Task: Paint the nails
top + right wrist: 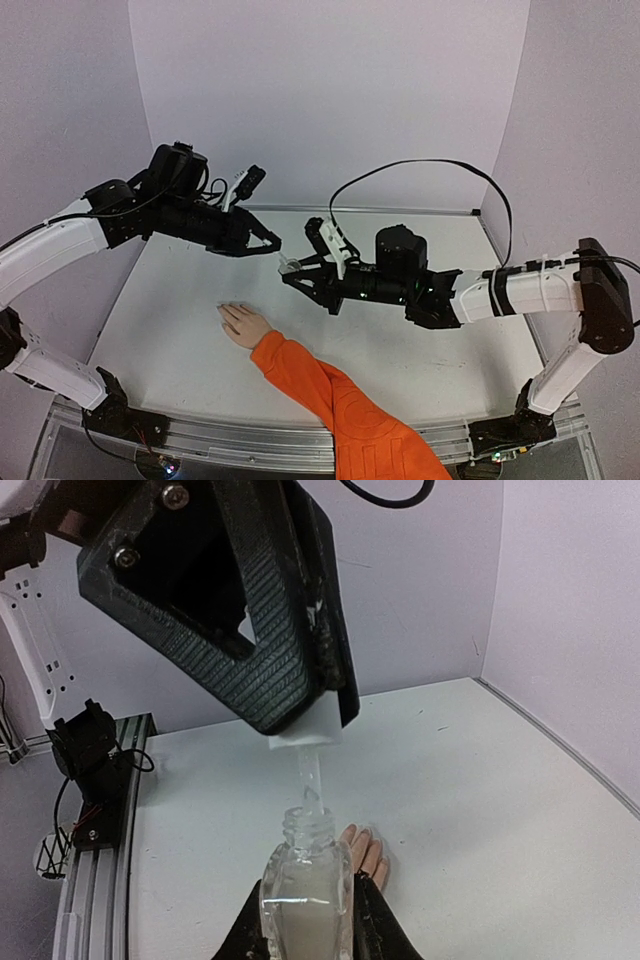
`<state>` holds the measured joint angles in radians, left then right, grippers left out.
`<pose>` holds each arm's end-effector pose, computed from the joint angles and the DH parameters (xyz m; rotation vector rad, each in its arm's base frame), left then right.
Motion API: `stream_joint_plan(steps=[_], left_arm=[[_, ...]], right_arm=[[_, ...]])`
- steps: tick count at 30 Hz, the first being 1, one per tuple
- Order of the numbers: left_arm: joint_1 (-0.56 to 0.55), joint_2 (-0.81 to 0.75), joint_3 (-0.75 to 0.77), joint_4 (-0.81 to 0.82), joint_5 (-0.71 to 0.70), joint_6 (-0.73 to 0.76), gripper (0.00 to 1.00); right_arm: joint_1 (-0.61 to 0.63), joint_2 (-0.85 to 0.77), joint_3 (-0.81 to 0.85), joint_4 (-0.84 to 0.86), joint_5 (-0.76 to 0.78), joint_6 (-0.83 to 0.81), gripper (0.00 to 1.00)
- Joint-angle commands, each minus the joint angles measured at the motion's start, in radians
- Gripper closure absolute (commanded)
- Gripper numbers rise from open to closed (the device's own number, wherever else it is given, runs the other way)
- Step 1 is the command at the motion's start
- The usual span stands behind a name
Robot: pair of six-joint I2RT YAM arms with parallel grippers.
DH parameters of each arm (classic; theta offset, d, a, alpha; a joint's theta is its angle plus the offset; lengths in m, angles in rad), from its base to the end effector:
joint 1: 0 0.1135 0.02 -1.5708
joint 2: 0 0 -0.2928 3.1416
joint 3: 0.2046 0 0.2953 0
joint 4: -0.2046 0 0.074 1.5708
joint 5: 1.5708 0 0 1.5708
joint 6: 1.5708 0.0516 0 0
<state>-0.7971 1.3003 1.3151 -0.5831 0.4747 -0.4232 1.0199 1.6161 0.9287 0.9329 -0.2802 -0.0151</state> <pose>0.2144 -0.2533 0.3954 0.7281 2.2065 -1.1799 0.2049 0.3608 0.2989 -0.9046 1.0821 1.0280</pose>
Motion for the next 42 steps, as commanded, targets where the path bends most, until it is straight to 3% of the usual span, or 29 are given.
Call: stream_joint_plan(steps=[1, 10, 20, 24, 33, 42], left_arm=[[-0.011, 0.004, 0.040, -0.025, -0.002, -0.008, 1.00], [-0.010, -0.017, 0.032, -0.034, -0.057, -0.014, 1.00], [-0.010, 0.040, 0.073, -0.073, 0.008, -0.014, 1.00], [-0.010, 0.073, 0.121, -0.161, -0.035, -0.031, 1.00], [-0.010, 0.172, 0.217, -0.302, -0.163, -0.085, 1.00], [-0.008, 0.277, 0.244, -0.298, -0.203, -0.076, 1.00]], right_arm=[[0.014, -0.027, 0.058, 0.173, 0.030, -0.001, 1.00], [0.013, -0.066, 0.010, 0.225, 0.004, -0.013, 1.00], [0.014, -0.035, 0.059, 0.216, -0.009, -0.045, 1.00], [0.014, -0.021, 0.075, 0.252, 0.068, -0.065, 1.00], [0.031, 0.076, 0.150, 0.392, 0.408, -0.136, 1.00], [0.032, 0.114, 0.226, 0.433, 0.403, -0.192, 1.00]])
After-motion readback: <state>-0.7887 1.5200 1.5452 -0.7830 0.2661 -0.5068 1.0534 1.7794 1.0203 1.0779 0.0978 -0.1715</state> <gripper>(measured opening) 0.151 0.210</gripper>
